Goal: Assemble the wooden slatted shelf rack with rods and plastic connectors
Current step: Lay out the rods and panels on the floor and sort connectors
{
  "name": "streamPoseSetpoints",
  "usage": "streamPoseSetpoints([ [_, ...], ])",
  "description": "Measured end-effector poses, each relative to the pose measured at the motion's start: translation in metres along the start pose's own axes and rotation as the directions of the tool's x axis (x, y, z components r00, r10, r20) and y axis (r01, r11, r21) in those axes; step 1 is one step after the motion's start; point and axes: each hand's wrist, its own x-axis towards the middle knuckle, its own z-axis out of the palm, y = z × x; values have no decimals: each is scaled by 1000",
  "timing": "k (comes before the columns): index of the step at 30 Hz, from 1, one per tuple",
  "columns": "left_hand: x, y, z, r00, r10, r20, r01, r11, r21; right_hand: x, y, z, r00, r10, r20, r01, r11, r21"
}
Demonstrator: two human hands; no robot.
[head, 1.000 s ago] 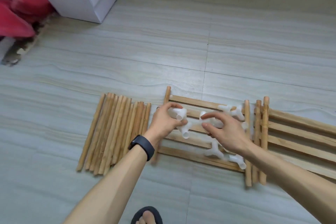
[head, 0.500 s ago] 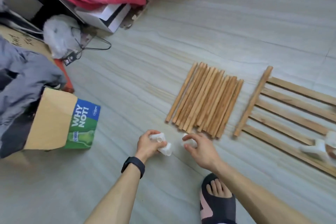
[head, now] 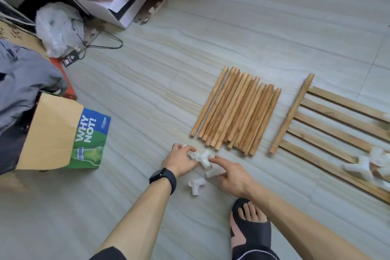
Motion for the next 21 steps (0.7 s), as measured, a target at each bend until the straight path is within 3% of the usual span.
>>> streamPoseSetpoints([
  [5,-8,37,-17,987,125,-101,-88,946,313,-24,6,-51,999,-36,-11,33,981,-190],
  [8,-9,86,-16,940,322,-114,-268,902,337,-53,28,-106,999,-3,-41,-14,912,-411],
  [13,-28,198,19,819,573,34,-566,794,222,-131,81,-187,979,170,-114,-204,769,-606],
  [17,-56,277,61,687,710,152,-725,658,203,-186,138,-216,905,316,-285,-424,728,-539],
  [21,-68,325,102,633,733,248,-774,590,230,-213,191,-210,762,469,-447,-625,713,-317],
])
